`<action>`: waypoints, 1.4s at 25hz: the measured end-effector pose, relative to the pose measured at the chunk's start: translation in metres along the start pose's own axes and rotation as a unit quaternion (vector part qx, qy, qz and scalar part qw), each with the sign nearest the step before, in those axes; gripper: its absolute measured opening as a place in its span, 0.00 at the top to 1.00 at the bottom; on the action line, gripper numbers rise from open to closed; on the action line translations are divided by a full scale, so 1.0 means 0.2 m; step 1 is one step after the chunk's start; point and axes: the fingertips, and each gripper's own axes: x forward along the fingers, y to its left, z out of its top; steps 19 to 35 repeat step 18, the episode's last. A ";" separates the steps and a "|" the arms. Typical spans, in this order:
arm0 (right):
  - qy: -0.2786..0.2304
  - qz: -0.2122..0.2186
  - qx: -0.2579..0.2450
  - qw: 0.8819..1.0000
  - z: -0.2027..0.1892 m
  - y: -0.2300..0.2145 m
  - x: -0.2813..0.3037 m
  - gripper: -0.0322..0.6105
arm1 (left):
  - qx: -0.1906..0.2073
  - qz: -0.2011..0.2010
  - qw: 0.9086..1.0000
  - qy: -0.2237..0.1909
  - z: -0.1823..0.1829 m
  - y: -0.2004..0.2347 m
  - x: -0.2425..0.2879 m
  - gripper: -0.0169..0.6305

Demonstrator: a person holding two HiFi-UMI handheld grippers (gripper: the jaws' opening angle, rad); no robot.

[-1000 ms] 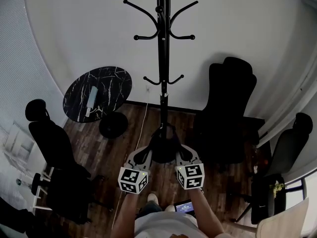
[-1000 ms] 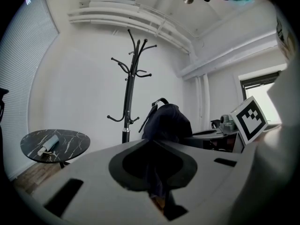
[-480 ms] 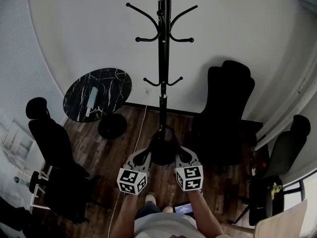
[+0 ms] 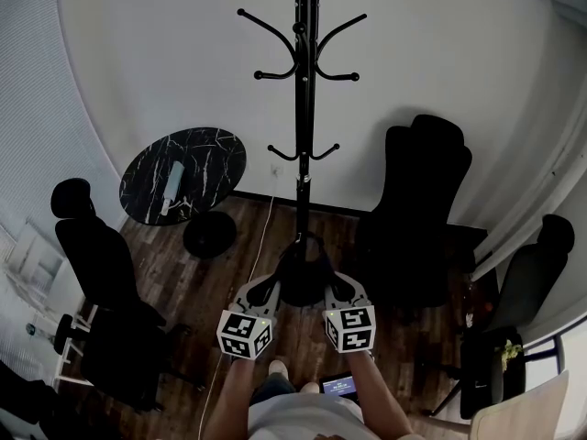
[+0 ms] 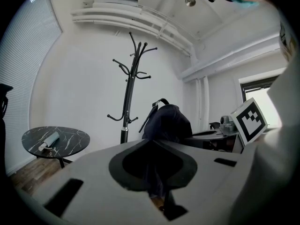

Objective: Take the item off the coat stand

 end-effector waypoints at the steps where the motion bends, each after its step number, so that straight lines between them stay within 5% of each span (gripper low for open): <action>1: 0.001 0.001 0.001 1.000 0.00 0.00 0.00 0.91 | 0.000 0.001 1.000 0.001 0.00 0.00 0.00 0.92; 35: -0.006 0.005 -0.007 1.000 0.03 0.04 -0.02 0.91 | 0.005 0.001 1.000 -0.010 0.04 0.01 -0.04 0.92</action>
